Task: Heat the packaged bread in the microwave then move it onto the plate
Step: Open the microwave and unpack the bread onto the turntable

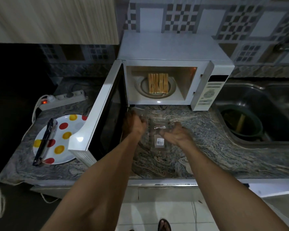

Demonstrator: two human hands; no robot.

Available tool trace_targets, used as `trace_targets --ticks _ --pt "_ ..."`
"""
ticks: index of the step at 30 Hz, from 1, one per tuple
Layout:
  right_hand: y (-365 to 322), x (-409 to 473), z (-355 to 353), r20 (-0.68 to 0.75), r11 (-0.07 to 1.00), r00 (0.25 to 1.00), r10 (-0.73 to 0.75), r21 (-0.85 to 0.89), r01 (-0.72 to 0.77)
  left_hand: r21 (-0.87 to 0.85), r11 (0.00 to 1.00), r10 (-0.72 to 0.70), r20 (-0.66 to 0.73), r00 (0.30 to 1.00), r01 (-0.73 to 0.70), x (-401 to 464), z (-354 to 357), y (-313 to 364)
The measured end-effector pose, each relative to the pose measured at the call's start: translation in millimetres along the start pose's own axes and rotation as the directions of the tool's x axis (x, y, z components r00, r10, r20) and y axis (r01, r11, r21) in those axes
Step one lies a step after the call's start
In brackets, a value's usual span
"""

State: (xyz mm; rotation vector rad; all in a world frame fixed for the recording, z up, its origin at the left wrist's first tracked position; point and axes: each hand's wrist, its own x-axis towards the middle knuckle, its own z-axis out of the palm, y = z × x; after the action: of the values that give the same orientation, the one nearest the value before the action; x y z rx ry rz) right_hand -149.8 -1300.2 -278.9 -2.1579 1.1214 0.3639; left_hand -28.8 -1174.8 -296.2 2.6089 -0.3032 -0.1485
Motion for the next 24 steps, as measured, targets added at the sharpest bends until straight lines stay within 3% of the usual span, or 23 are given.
trace_targets --ticks 4,10,13,24 --pt "-19.3 1.6 4.9 -0.098 0.994 0.989 -0.112 -0.033 0.109 0.062 0.996 0.056 0.028 0.998 -0.058 21.4 4.7 3.2" --pt "-23.4 6.2 12.8 -0.080 0.957 0.973 -0.215 -0.214 0.194 -0.004 0.996 0.086 0.163 0.983 -0.086 42.9 13.5 0.5" --pt "-15.1 12.3 7.1 -0.097 0.953 0.960 -0.265 -0.176 0.245 0.027 0.999 0.033 0.184 0.982 -0.038 45.5 17.1 1.1" --pt "3.2 30.6 -24.9 -0.097 0.949 0.947 -0.306 -0.107 0.296 -0.041 0.993 0.113 0.083 0.990 -0.110 14.8 13.5 16.3"
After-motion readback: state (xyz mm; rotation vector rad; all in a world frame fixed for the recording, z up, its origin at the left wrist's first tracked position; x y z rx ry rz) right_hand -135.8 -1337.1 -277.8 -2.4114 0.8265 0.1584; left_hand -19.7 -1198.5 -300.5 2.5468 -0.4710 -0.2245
